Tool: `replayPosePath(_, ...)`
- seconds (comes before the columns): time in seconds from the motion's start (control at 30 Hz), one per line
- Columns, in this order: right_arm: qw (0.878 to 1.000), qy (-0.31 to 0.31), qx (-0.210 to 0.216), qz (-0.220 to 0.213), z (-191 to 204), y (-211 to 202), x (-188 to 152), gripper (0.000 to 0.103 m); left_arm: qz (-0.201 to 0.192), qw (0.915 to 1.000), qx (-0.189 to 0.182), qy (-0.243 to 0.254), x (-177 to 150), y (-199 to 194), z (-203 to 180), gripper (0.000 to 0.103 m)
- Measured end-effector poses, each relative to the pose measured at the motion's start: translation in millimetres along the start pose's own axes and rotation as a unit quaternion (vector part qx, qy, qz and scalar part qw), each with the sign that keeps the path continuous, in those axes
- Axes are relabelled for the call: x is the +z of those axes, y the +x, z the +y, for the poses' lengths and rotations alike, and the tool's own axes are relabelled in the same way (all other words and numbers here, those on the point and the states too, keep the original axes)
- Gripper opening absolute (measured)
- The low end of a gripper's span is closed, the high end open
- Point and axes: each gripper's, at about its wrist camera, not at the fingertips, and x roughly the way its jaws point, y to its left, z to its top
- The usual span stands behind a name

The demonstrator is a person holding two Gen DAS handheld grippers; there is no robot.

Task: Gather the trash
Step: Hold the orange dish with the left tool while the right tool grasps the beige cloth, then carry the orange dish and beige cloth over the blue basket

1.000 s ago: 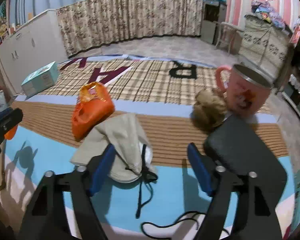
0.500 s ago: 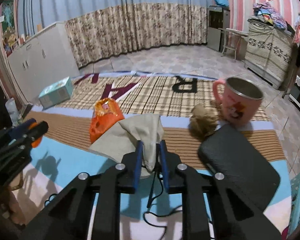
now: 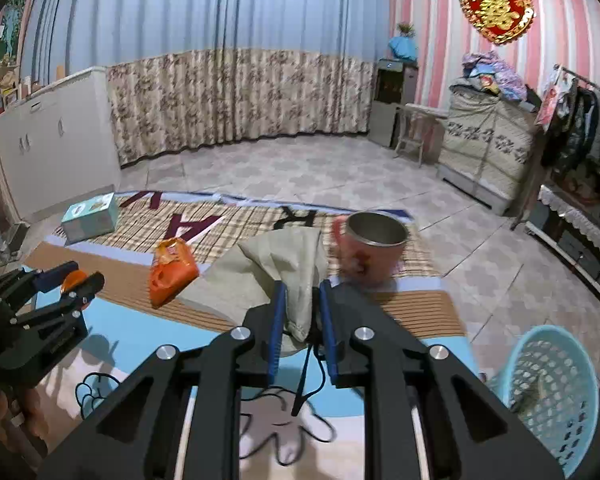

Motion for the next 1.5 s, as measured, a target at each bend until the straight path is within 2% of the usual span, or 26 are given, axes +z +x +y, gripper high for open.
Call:
replayPosePath(0.1, 1.000, 0.004, -0.012, -0.009, -13, -10, 1, 0.018, -0.003, 0.9999, -0.002, 0.011, 0, -5, -9, 0.039)
replayPosePath(0.23, 0.999, 0.002, -0.044, -0.020, -35, -26, 0, 0.018, -0.007, 0.9996, -0.027, 0.005, 7, -15, -24, 0.039)
replayPosePath(0.37, 0.996, 0.023, -0.085, -0.029, -77, -43, -5, 0.018, -0.041, 0.9982, -0.038, 0.022, 22, -35, -55, 0.039)
replayPosePath(0.47, 0.992, 0.052, -0.113, -0.033, -112, -57, -13, 0.018, -0.053, 0.9962, -0.061, 0.032, 33, -44, -84, 0.039)
replayPosePath(0.6, 0.984, 0.081, -0.153, -0.029, -155, -70, -27, 0.018, -0.058, 0.9915, -0.109, 0.042, 46, -50, -138, 0.039)
replayPosePath(0.77, 0.971, 0.114, -0.208, -0.024, -210, -86, -41, 0.018, -0.078, 0.9815, -0.157, 0.076, 51, -64, -211, 0.039)
replayPosePath(0.93, 0.962, 0.154, -0.226, -0.008, -259, -91, -61, 0.018, -0.070, 0.9728, -0.198, 0.098, 48, -62, -270, 0.039)
replayPosePath(1.1, 0.957, 0.173, -0.231, 0.005, -283, -88, -77, 0.018, -0.061, 0.9655, -0.225, 0.116, 40, -57, -316, 0.039)
replayPosePath(1.3, 0.955, 0.186, -0.232, 0.010, -296, -82, -82, 0.018, -0.039, 0.9614, -0.245, 0.119, 28, -46, -349, 0.039)
replayPosePath(1.5, 0.954, 0.192, -0.231, 0.014, -297, -78, -87, 0.018, -0.032, 0.9598, -0.251, 0.122, 26, -42, -360, 0.039)
